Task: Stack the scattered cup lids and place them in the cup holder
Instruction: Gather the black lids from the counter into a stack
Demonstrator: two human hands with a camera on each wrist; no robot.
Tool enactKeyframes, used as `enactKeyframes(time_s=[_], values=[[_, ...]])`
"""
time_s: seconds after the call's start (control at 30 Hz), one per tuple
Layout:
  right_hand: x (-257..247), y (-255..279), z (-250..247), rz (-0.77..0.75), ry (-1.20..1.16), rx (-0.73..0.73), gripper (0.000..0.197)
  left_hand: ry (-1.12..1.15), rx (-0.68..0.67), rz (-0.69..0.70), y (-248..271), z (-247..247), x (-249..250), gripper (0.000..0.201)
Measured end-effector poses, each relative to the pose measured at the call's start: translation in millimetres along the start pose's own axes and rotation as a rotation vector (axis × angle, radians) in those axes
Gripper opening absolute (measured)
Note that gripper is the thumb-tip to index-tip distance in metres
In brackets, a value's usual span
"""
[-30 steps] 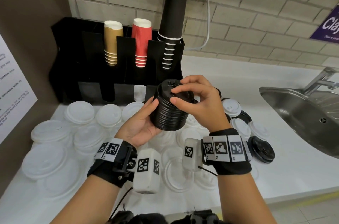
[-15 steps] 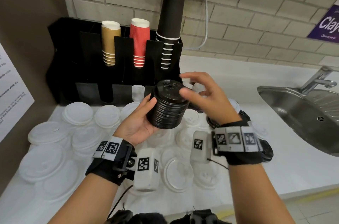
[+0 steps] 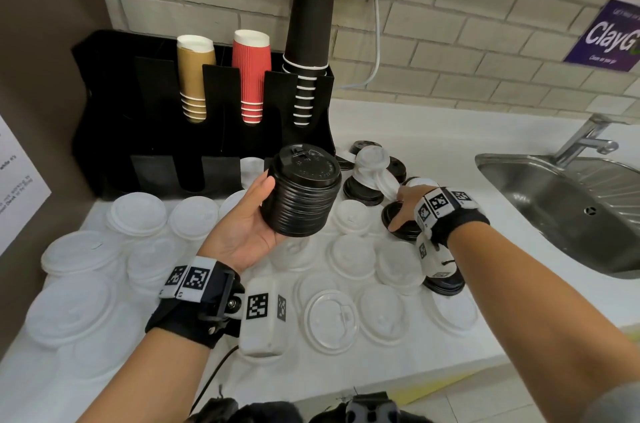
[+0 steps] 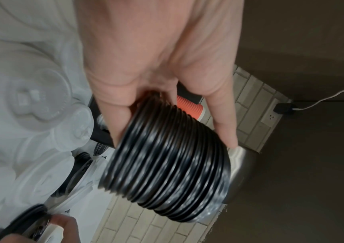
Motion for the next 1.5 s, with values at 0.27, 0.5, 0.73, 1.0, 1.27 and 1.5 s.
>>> enactKeyframes(time_s=[0.27,0.5,0.73,1.0,1.27,1.5], values=[[-1.0,20.0,-25.6,0.046,-0.218,0.040,0.068,0.007,0.028,0.019,0.9,-5.2,1.3,0.045],[-25.8,90.6,-95.2,-0.298,-1.052,0.174,0.055,-0.009,0.030,0.021,1.1,-6.1,-1.4,0.062],[-61.1,141.5,-108.4,-0.458,-1.465,0.612,0.043,-0.044,0.023,0.025,1.2,-9.5,-4.5,0.056],[-74.2,140.1,-106.7,-0.411,-1.441,0.678,0.029,-0.100,0.025,0.026,0.1,-6.2,-7.2,0.052],[-74.0,146.0,-115.2,-0.424,-1.286,0.732,0.030,-0.159,0.039,-0.004,-1.8,-4.4,-12.4,0.068],[-74.4,149.8,-118.1,-0.443,-1.215,0.769,0.031,-0.124,0.025,-0.017,-2.6,-1.3,-15.7,0.066]])
Point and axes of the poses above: each hand's wrist, its own y-axis away from the middle knuckle, its own z-axis out of the palm, x = y × z, the point moved 6 cm from there along -y, towards the middle knuckle, and after that the axes turned 13 degrees about y, right-handed, at the moved point
